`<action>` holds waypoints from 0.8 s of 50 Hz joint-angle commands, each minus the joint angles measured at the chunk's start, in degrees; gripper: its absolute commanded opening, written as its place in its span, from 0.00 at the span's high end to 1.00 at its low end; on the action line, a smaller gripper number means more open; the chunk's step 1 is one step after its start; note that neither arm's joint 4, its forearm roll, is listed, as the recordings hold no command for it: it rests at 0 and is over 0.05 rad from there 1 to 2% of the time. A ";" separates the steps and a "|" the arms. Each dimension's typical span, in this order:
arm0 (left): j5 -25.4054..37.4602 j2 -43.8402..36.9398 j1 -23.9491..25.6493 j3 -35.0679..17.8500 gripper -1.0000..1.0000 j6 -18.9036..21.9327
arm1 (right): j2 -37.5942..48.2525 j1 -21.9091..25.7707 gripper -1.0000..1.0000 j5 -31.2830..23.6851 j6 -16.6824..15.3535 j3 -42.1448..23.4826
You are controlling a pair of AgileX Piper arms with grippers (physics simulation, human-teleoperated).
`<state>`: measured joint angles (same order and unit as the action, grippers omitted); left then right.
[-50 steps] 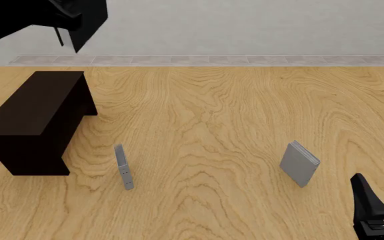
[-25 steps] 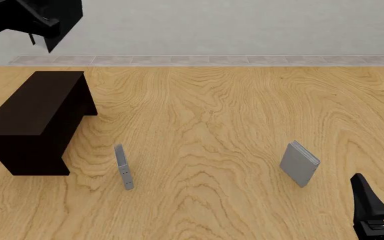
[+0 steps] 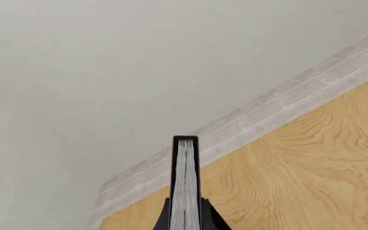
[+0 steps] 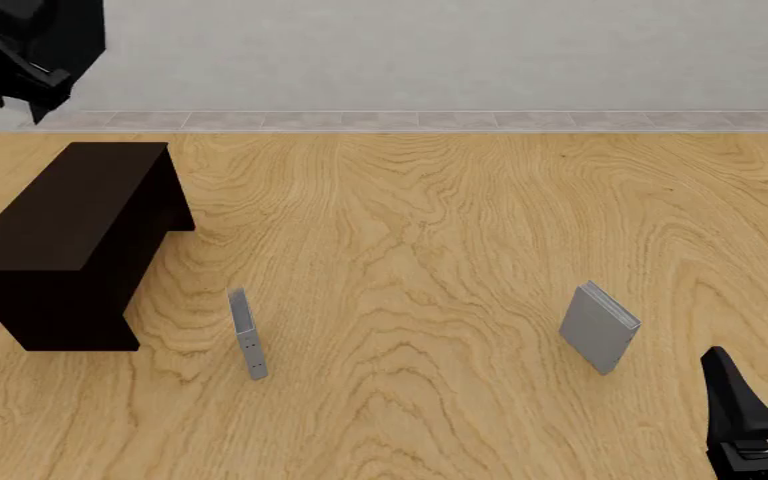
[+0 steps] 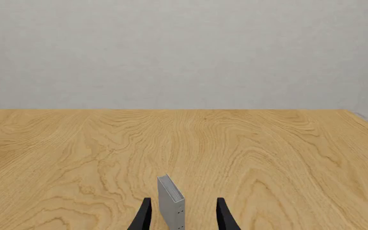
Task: Pick up the book in the middle and place it on the cabinet shelf.
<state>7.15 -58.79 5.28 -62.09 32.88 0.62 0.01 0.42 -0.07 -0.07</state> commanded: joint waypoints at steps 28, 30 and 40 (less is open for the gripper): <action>-6.75 2.85 -7.33 8.12 1.00 10.10 | 0.00 -0.02 0.00 0.00 0.02 0.00; -8.15 2.67 -7.77 8.82 1.00 11.42 | 0.01 0.00 0.00 0.00 0.00 0.00; -12.59 2.15 -8.29 12.66 1.00 16.57 | -0.01 0.00 0.00 0.00 0.00 0.00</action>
<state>-0.80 -56.50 -2.04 -52.28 43.92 0.62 0.01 0.42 -0.07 -0.07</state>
